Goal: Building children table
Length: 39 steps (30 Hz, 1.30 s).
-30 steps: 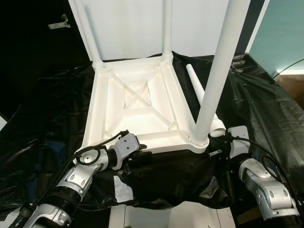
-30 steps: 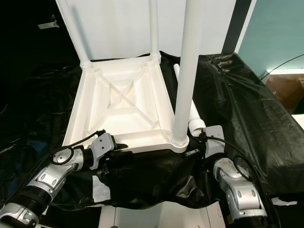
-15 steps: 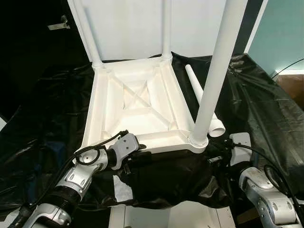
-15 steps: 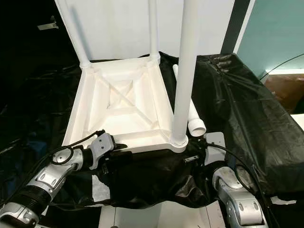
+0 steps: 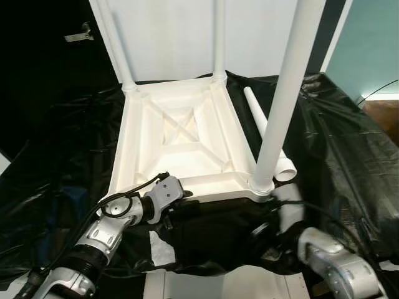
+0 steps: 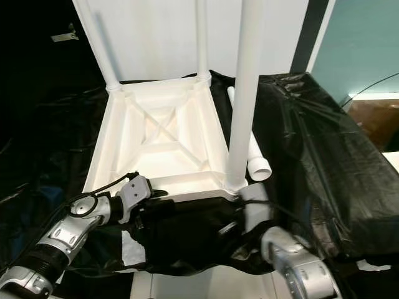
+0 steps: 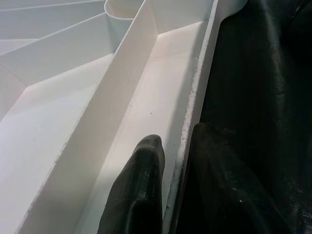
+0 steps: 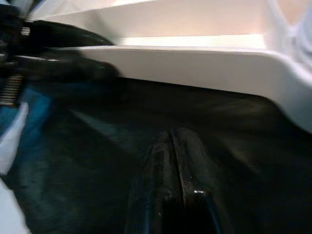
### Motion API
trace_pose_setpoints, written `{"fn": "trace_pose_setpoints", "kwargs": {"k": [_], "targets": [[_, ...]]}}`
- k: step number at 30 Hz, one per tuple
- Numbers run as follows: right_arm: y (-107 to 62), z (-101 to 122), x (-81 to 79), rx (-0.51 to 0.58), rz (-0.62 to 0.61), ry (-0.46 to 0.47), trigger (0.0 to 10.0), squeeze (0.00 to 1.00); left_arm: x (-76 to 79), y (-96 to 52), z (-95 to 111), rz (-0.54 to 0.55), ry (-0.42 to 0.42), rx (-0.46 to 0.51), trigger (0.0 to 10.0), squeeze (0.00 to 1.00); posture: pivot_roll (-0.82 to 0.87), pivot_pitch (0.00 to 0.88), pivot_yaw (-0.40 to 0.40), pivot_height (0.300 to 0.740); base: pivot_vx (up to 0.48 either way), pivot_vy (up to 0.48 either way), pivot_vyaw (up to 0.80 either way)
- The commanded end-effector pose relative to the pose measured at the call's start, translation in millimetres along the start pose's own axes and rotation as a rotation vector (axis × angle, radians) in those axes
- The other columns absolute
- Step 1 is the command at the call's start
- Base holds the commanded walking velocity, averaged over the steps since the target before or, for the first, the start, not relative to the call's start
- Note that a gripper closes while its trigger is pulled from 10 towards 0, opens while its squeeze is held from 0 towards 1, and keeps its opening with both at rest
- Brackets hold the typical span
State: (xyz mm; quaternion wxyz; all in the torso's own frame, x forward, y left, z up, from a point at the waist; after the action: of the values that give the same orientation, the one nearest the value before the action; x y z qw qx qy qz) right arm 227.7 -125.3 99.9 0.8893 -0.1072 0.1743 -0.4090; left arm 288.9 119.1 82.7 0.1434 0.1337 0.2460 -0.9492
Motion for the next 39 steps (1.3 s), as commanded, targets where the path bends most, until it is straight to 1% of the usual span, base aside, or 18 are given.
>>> {"fn": "trace_pose_setpoints", "kwargs": {"k": [1, 3, 6, 7, 8, 10, 15, 16, 19, 20, 21, 28, 31, 33, 35, 36, 38, 39], "targets": [[-2.4, 0.1, 2.6, -0.008, 0.006, -0.009, 10.0, 0.0, 37.4, 8.9, -22.7, -0.232, -0.064, -0.086, 10.0, 0.0, -0.06, 0.026, 0.008, 0.74, 0.0, 0.0, 0.0], [-1.7, -0.4, 5.0, -0.011, 0.003, -0.016, 10.0, 0.0, 37.4, 8.7, -22.8, -0.232, -0.062, -0.086, 10.0, 0.0, -0.06, 0.026, 0.008, 0.74, 0.0, 0.0, 0.0], [3.7, -6.9, 24.9, -0.049, -0.05, -0.039, 10.0, 0.0, 38.6, 9.1, -21.9, -0.244, -0.054, -0.084, 10.0, 0.0, -0.06, 0.027, 0.013, 0.74, 0.0, 0.0, 0.0], [3.7, -6.9, 24.9, -0.049, -0.05, -0.039, 10.0, 0.0, 38.6, 9.1, -21.9, -0.244, -0.054, -0.084, 10.0, 0.0, -0.06, 0.027, 0.013, 0.74, 0.0, 0.0, 0.0], [6.5, -6.5, 35.9, -0.066, -0.075, -0.065, 10.0, 0.0, 37.6, 9.5, -20.9, -0.244, -0.05, -0.083, 10.0, 0.0, -0.06, 0.027, 0.013, 0.74, 0.0, 0.0, 0.0], [9.7, -1.7, 47.3, -0.068, -0.109, -0.097, 10.0, 0.0, 35.9, 9.5, -19.9, -0.242, -0.047, -0.083, 10.0, 0.0, -0.05, 0.027, 0.016, 0.74, 0.0, 0.0, 0.0], [12.7, 10.6, 66.0, -0.052, -0.181, -0.17, 10.0, 0.0, 35.8, 7.4, -19.7, -0.237, -0.048, -0.084, 10.0, 0.0, -0.04, 0.027, 0.016, 0.74, 0.0, 0.0, 0.0], [12.7, 10.6, 66.0, -0.052, -0.181, -0.17, 10.0, 0.0, 35.8, 7.4, -19.7, -0.237, -0.048, -0.084, 10.0, 0.0, -0.04, 0.027, 0.016, 0.74, 0.0, 0.0, 0.0], [14.0, 15.0, 75.1, -0.052, -0.207, -0.215, 10.0, 0.0, 37.9, 5.7, -20.9, -0.237, -0.054, -0.088, 10.0, 0.0, -0.03, 0.027, 0.014, 0.74, 0.0, 0.0, 0.0], [14.0, 15.0, 75.1, -0.052, -0.207, -0.215, 10.0, 0.0, 37.9, 5.7, -20.9, -0.237, -0.054, -0.088, 10.0, 0.0, -0.03, 0.027, 0.014, 0.74, 0.0, 0.0, 0.0], [15.3, 18.5, 79.5, -0.053, -0.203, -0.246, 10.0, 0.0, 39.4, 4.9, -21.1, -0.237, -0.058, -0.088, 10.0, 0.0, -0.02, 0.03, 0.012, 0.74, 0.0, 0.0, 0.0], [18.5, 21.5, 88.1, -0.06, -0.215, -0.277, 10.0, 0.0, 40.4, 4.0, -20.9, -0.239, -0.062, -0.087, 10.0, 0.0, -0.02, 0.033, 0.013, 0.74, 0.0, 0.0, 0.0], [21.1, 24.8, 96.0, -0.052, -0.249, -0.29, 10.0, 0.0, 41.2, 2.8, -21.2, -0.245, -0.073, -0.089, 10.0, 0.0, -0.01, 0.035, 0.012, 0.74, 0.0, 0.0, 0.0], [24.0, 30.6, 101.3, -0.034, -0.284, -0.294, 10.0, 0.0, 45.2, -0.8, -22.8, -0.273, -0.095, -0.1, 10.0, 0.0, -0.01, 0.034, 0.014, 0.74, 0.0, 0.0, 0.0], [25.0, 32.3, 102.8, -0.028, -0.295, -0.296, 10.0, 0.0, 46.7, -1.8, -23.1, -0.283, -0.103, -0.103, 10.0, 0.0, -0.01, 0.034, 0.014, 0.74, 0.0, 0.0, 0.0], [26.1, 34.0, 103.8, -0.02, -0.307, -0.298, 10.0, 0.0, 48.7, -2.9, -23.3, -0.296, -0.108, -0.106, 9.5, 0.0, -0.01, 0.034, 0.014, 0.74, 0.0, 0.0, 0.0], [26.1, 34.0, 103.8, -0.02, -0.307, -0.298, 10.0, 0.0, 48.7, -2.9, -23.3, -0.296, -0.108, -0.106, 9.5, 0.0, -0.01, 0.034, 0.014, 0.74, 0.0, 0.0, 0.0], [28.9, 37.0, 103.5, 0.001, -0.316, -0.301, 10.0, 0.0, 51.6, -4.2, -23.3, -0.314, -0.124, -0.109, 9.0, 0.0, -0.01, 0.034, 0.014, 0.74, 0.0, 0.0, 0.0]]}}
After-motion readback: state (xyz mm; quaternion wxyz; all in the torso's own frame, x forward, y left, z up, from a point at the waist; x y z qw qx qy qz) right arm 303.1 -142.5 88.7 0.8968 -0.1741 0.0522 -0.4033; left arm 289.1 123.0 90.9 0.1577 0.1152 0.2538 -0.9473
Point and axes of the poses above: a point about 5 cm out from each wrist's last joint towards the gripper, its own y axis pointing out of the wrist towards the gripper, its own z axis along the axis of the wrist's last joint, x = y × z, the point moved 1 cm from there along y, pointing out of the wrist towards the gripper, and after that the axes turned 6 degrees about y, right-handed, at the moved point
